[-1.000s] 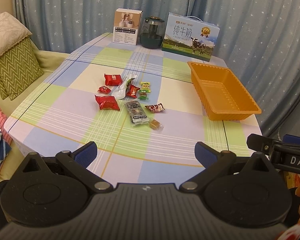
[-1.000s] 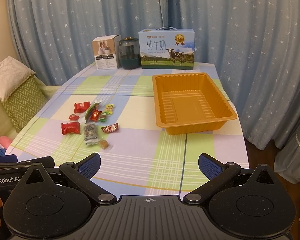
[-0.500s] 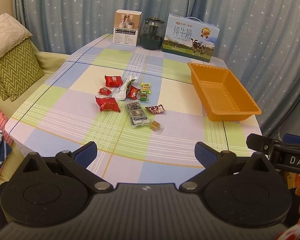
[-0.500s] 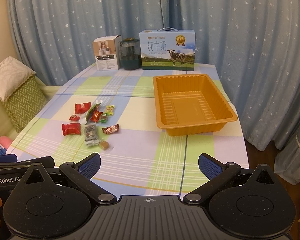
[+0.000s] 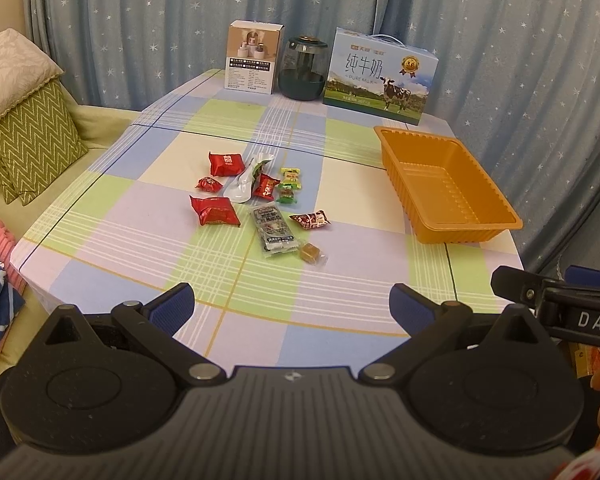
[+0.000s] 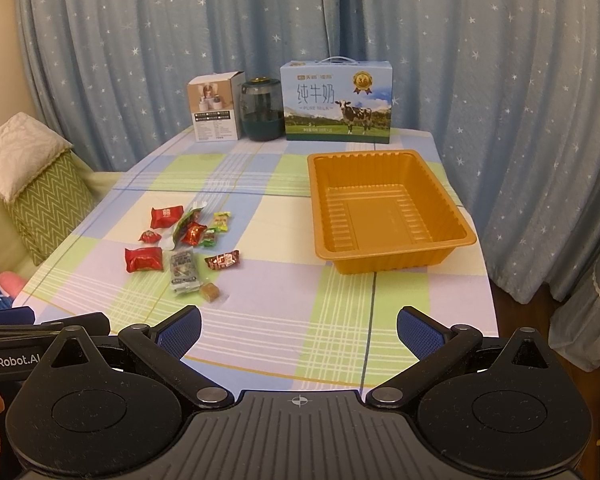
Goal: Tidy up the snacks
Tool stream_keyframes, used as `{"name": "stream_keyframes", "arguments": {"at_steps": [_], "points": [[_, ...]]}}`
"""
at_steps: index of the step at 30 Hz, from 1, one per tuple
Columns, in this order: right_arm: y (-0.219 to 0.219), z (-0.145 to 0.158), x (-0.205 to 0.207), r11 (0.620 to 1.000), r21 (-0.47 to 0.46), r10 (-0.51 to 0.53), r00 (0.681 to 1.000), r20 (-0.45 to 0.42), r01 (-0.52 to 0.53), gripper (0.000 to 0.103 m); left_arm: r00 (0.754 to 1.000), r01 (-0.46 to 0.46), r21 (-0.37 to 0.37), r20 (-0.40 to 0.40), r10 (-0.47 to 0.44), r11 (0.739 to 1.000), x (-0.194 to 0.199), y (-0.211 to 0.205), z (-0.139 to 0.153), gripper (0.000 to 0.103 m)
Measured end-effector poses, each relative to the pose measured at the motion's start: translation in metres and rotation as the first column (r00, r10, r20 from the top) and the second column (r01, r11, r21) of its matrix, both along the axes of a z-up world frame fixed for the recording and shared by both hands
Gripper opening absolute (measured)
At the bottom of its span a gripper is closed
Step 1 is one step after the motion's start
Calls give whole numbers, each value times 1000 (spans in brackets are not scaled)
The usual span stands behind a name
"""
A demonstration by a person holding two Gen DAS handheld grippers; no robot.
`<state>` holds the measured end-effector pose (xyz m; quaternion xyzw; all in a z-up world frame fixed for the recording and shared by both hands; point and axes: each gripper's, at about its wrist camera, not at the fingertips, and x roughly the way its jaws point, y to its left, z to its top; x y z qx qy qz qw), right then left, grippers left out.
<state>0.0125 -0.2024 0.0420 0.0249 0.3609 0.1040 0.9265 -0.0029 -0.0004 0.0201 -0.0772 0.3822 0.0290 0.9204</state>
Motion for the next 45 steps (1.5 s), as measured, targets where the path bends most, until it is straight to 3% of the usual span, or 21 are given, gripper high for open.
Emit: {"name": "stream_keyframes", "arguments": {"at_steps": [22, 30, 38, 45], "points": [[-1, -3, 0, 1000, 18, -7, 1000, 12, 6, 103, 1000, -4, -11, -8, 4, 1000, 2, 1, -3, 103], [3, -14, 8, 999, 44, 2, 999, 33, -3, 103, 1000, -24, -6, -7, 24, 1000, 10, 20, -12, 103], [13, -33, 30, 996, 62, 61, 996, 72, -65, 103, 1000, -26, -9, -17, 26, 1000, 37, 38, -29, 103], [24, -75, 65, 985, 75, 149, 986, 76, -155, 103, 1000, -4, 24, -23, 5, 1000, 68, 49, -57, 98]]}}
